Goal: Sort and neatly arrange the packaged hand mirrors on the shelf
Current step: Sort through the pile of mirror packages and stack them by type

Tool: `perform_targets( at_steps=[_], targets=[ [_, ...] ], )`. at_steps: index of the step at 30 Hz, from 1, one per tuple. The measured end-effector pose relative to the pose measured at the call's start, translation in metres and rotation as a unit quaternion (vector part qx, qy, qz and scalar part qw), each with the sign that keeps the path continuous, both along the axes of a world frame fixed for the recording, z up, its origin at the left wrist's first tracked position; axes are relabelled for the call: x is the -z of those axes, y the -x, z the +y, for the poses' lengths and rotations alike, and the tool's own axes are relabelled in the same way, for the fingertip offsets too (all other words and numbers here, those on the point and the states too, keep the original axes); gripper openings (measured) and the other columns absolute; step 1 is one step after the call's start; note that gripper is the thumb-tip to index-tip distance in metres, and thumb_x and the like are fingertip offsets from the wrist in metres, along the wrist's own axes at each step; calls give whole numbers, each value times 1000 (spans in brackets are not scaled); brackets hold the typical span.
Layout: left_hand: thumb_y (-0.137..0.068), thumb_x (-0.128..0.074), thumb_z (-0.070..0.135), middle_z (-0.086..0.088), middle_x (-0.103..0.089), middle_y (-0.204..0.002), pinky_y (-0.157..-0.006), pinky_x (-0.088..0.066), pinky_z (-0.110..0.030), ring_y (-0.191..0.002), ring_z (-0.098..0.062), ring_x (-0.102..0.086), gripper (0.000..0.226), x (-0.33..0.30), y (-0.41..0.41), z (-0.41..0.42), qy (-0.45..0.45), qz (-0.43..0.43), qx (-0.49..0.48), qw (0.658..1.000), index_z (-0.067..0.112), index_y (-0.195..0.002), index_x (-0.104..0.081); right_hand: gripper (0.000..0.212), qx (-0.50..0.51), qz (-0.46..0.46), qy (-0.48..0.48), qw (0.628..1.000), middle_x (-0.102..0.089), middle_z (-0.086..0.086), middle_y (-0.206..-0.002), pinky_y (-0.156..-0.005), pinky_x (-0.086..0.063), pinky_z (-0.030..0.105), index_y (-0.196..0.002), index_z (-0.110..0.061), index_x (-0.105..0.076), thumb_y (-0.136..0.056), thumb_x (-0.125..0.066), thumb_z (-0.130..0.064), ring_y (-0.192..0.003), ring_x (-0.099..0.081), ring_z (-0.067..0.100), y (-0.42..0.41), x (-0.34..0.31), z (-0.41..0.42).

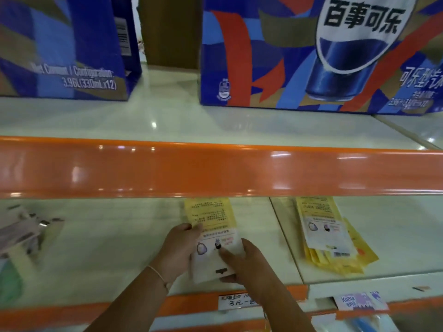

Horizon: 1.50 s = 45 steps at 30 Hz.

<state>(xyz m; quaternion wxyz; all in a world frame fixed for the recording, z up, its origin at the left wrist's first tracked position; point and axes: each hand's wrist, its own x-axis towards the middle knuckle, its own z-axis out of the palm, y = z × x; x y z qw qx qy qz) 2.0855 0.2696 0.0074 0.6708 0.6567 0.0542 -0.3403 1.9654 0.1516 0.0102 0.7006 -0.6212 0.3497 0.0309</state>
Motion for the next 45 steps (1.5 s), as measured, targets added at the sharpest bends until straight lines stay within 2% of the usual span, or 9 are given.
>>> perform_targets(
  at_steps=[6, 9, 11, 16, 22, 34, 38, 43, 45],
  targets=[
    [-87, -66, 5, -12, -73, -93, -77, -58, -49, -86, -31, -69, 7, 15, 1, 9, -46, -51, 46, 997, 7, -93, -66, 17, 80, -22, 45, 996, -71, 20, -89, -55, -54, 31, -101, -5, -63, -89, -67, -15, -62, -70, 24, 8, 2, 15],
    [-86, -67, 6, -10, -71, -91, -74, -58, -43, -85, -28, -68, 4, 16, 3, 4, -70, -87, 69, 991, 8, -88, -66, 13, 115, -42, 24, 992, -74, 17, -88, -59, -58, 37, -99, -6, -67, -90, -65, -15, -70, -72, 29, 17, 6, 16],
    [-86, -68, 7, -12, -70, -92, -67, -56, -39, -84, -28, -67, 4, 13, 7, -4, -75, -103, 92, 988, 6, -89, -65, 13, 145, -57, 22, 987, -75, 15, -87, -66, -60, 44, -97, -6, -70, -91, -64, -16, -77, -72, 34, 23, 7, 12],
    [-89, -68, 23, -13, -62, -75, -56, -56, -36, -61, -26, -63, 27, -3, 25, -38, -59, -130, 191, 971, -1, -93, -57, 10, 237, -63, 107, 964, -75, 11, -76, -57, -58, 35, -92, -10, -72, -89, -66, -18, -67, -71, 28, 46, 4, -27],
    [-94, -58, 27, -11, -70, -89, -56, -56, -31, -64, -24, -66, 17, -18, 59, -79, -62, -156, 249, 954, 10, -98, -59, 10, 287, -49, 212, 933, -73, 10, -72, -61, -60, 45, -85, -9, -70, -87, -68, -19, -66, -71, 29, 76, -8, -105],
    [-93, -57, 27, -6, -71, -83, -56, -55, -28, -60, -16, -65, 10, -5, 94, -119, -110, -212, 264, 934, 18, -93, -61, 17, 262, 3, 317, 912, -73, 4, -77, -67, -60, 42, -95, -10, -70, -88, -65, -25, -64, -70, 20, 96, -3, -198],
    [-93, -56, 28, -6, -71, -83, -59, -56, -34, -56, -17, -65, 11, 1, 98, -124, -122, -218, 256, 934, 18, -94, -60, 29, 204, 135, 442, 863, -70, 5, -88, -77, -56, 41, -99, -20, -64, -84, -56, -43, -82, -65, 29, 97, 1, -201],
    [-93, -55, 25, -6, -71, -83, -59, -56, -32, -57, -15, -64, 8, 3, 100, -131, -121, -236, 254, 930, 19, -93, -60, 44, 172, 219, 571, 772, -58, 14, -111, -88, -42, 41, -111, -11, -62, -85, -56, -46, -104, -47, 37, 101, 6, -194],
    [-93, -55, 25, -5, -70, -84, -58, -55, -30, -58, -15, -63, 7, 2, 100, -134, -122, -244, 252, 928, 21, -93, -60, 44, 176, 202, 582, 768, -55, 13, -122, -93, -38, 43, -116, -13, -61, -84, -59, -43, -112, -43, 37, 100, 4, -189]
  ],
)
